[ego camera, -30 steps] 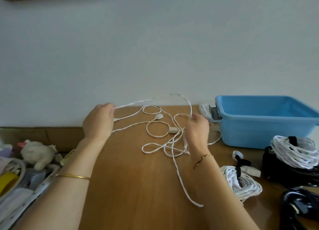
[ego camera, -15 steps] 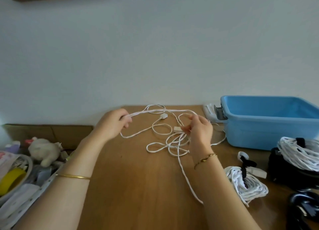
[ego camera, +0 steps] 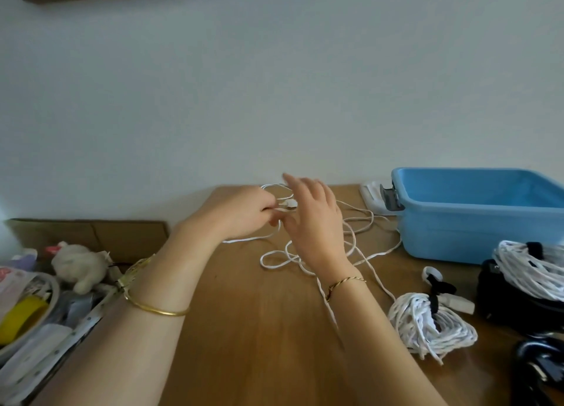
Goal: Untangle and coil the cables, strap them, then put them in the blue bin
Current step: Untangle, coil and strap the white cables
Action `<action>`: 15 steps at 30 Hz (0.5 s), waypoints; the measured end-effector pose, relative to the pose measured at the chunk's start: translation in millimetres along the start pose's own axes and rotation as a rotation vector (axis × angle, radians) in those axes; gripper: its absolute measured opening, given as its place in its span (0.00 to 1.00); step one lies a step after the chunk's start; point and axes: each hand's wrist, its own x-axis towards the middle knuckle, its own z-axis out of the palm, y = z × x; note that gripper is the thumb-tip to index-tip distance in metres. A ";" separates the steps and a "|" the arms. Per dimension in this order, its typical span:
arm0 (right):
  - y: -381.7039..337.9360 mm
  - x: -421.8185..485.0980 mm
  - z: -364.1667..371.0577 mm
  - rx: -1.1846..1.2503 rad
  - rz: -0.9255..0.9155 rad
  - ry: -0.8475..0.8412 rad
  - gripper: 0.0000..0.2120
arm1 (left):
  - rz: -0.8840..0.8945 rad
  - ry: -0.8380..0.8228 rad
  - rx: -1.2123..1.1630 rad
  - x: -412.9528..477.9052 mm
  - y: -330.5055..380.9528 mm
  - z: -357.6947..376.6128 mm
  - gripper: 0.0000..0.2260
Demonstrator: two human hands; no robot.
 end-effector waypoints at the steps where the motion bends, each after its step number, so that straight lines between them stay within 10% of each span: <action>1: 3.3 -0.1 0.7 0.006 -0.053 -0.019 0.17 | 0.005 0.012 -0.018 -0.4 -1.4 1.6 0.13; 5: 7.4 1.3 0.4 0.180 -0.002 -0.104 0.11 | -0.009 0.070 -0.140 -5.8 -5.5 3.5 0.12; 9: 26.4 0.5 -14.6 0.772 0.606 0.120 0.10 | -0.085 0.128 -0.408 -23.1 -35.0 -0.1 0.10; 15: 9.7 8.3 -18.2 0.251 0.307 -0.179 0.27 | -0.079 0.157 -0.391 -31.7 -32.5 -12.8 0.09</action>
